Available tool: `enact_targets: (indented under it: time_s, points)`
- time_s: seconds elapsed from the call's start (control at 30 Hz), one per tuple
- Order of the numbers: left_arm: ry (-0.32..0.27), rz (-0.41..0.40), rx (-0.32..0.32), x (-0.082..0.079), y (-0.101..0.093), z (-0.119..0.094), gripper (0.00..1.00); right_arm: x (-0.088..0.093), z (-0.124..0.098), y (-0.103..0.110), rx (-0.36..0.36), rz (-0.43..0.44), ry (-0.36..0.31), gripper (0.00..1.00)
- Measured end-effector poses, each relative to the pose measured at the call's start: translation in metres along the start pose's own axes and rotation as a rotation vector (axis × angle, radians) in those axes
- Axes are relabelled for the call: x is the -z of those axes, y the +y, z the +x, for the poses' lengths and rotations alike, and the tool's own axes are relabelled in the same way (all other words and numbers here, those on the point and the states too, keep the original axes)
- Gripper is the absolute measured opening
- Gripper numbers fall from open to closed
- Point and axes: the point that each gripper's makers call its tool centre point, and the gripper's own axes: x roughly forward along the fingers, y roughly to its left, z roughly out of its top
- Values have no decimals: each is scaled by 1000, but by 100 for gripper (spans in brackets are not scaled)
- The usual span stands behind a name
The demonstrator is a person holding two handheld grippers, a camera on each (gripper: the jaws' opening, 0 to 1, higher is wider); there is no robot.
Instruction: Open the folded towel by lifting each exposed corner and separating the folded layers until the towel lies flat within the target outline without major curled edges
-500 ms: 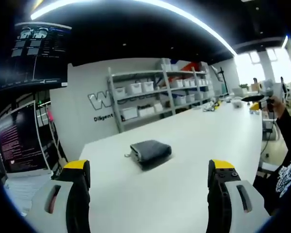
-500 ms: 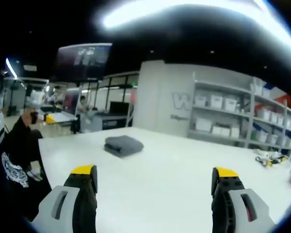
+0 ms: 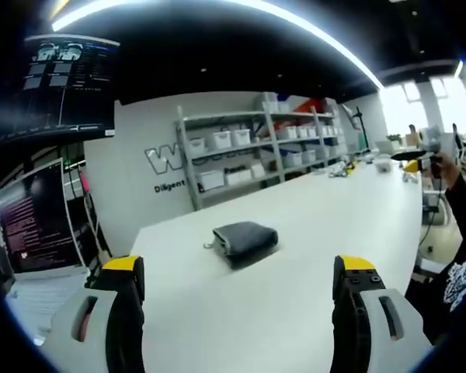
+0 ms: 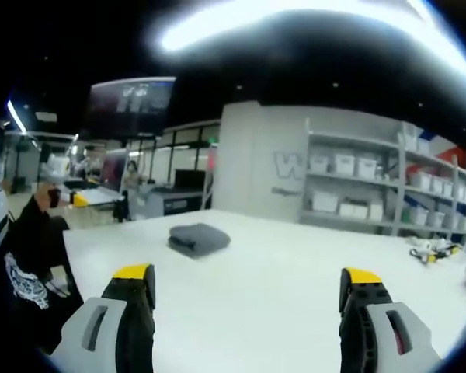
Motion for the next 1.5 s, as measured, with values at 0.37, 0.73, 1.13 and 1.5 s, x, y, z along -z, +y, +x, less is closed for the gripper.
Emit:
enact_targets:
  time_s: [0.37,0.73,1.13,1.5]
  points:
    - [6,-8,0,0,2,2,100,-1,-2,-4,12,-3,-1,99]
    - [-9,9,25,-19,10,21,100,-16,15,-1,-13,-35,-8,99]
    - [-15,45,20,-33,16,41,100,-33,28,-6,-2,-78,-17,99]
    - [-4,23,22,-33,36,60,100,-50,37,-4,-33,-116,-18,99]
